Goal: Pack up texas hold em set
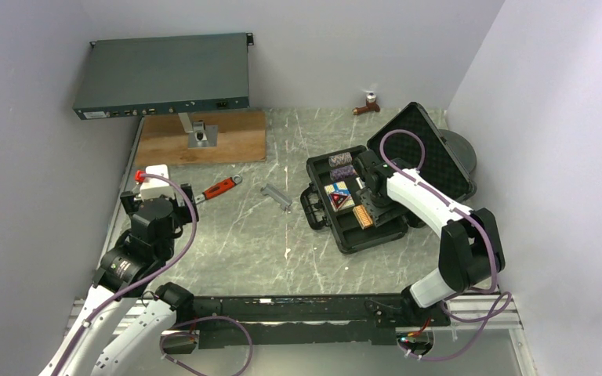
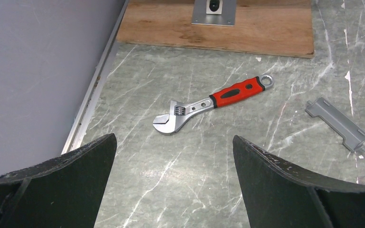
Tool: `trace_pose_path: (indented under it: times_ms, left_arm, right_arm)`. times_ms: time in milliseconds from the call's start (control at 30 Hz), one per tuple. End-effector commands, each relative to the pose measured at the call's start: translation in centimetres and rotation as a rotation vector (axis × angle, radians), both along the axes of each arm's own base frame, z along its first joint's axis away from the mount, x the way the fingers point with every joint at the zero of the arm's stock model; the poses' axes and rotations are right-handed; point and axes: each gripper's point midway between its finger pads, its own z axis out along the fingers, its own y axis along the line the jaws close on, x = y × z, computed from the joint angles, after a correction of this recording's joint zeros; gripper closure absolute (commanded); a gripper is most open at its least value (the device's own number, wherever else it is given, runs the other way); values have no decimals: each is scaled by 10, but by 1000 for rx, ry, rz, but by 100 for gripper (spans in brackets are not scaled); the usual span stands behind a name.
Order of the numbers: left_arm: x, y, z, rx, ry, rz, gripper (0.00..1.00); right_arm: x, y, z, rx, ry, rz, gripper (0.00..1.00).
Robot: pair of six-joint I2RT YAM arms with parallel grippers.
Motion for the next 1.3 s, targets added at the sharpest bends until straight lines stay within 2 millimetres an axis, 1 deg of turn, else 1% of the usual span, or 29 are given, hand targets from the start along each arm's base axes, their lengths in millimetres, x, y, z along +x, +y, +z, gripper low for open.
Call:
trace_pose_path:
  times_ms: [0,100,167,233,367,500,533,600,700,767,867,1100,1133,1167,1233,1267]
  left_arm:
    - [2,-2,5,-12,-18,-8,1]
    - [2,-2,5,-13,-19,-9,1]
    - [3,-3,5,-13,-20,-12,1]
    - [2,-3,5,-14,-20,-13,1]
    - [2,-3,5,-15,-22,-16,1]
    - [3,-4,6,-16,-23,-17,1]
    - [2,-4,6,-17,-24,-18,1]
    - [2,-4,6,-16,-24,-19,1]
    - [2,-4,7,-19,-28,-18,1]
    - [2,-4,7,-20,-31,-19,1]
    - [2,-4,7,-20,-31,-19,1]
    - [2,-4,7,-21,-31,-20,1]
    - [2,-3,7,-21,-32,-19,1]
    - [2,-4,8,-21,-33,-20,1]
    - [1,-4,8,-22,-33,-20,1]
    - [2,-4,8,-23,-35,-20,1]
  right_arm:
    - [13,0,7,-3,-51,10,91]
    - [14,1,5,0,-61,16,75]
    - [13,-1,5,-3,-62,6,69]
    - [13,-2,6,-10,-60,5,61]
    - [11,-2,6,-12,-53,8,48]
    - [13,0,7,-2,-63,25,38]
    - [13,0,7,-3,-62,28,34]
    - [13,-1,8,-7,-64,29,28]
    - [13,-1,11,-8,-71,32,16]
    - [13,-2,14,-5,-80,33,12]
    - [13,-1,19,1,-99,43,8]
    - [14,-5,41,-14,-130,68,8]
    - [15,-4,44,-11,-137,88,7]
    - [19,0,49,-2,-158,134,1]
    - [29,14,59,34,-215,246,0]
    - [35,24,66,61,-255,313,0]
